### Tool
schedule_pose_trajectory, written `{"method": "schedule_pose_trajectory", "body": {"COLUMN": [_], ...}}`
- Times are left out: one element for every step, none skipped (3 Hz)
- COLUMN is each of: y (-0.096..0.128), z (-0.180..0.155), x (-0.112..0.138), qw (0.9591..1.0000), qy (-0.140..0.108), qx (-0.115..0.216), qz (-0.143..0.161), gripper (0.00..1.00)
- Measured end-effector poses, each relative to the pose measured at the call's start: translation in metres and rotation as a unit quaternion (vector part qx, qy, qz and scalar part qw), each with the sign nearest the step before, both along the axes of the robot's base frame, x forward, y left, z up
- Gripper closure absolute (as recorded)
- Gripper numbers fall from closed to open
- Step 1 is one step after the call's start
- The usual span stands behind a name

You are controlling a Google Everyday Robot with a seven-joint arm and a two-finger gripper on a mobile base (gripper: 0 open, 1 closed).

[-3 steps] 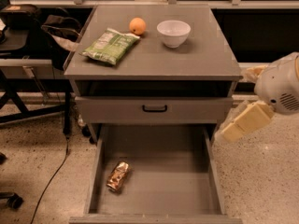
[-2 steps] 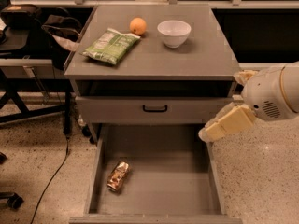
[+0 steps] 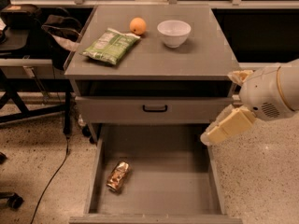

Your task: Pick orange can from middle drawer and place on counter

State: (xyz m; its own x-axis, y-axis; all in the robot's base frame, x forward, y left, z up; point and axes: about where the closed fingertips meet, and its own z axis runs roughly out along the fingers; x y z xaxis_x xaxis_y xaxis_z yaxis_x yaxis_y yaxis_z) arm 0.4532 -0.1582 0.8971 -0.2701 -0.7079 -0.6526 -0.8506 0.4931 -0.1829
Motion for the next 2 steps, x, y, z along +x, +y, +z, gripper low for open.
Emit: {"method": "schedule_pose_trajectory", "body": {"y": [0.016,0.039], "z": [-0.024,-0.05], "x": [0.001,-0.003], "qw": [0.9982,0.992], "qy": [-0.01,-0.025], "qx": [-0.002,-0.003], "qz": [0.059,0.124], "gripper": [0.0,0.0]}}
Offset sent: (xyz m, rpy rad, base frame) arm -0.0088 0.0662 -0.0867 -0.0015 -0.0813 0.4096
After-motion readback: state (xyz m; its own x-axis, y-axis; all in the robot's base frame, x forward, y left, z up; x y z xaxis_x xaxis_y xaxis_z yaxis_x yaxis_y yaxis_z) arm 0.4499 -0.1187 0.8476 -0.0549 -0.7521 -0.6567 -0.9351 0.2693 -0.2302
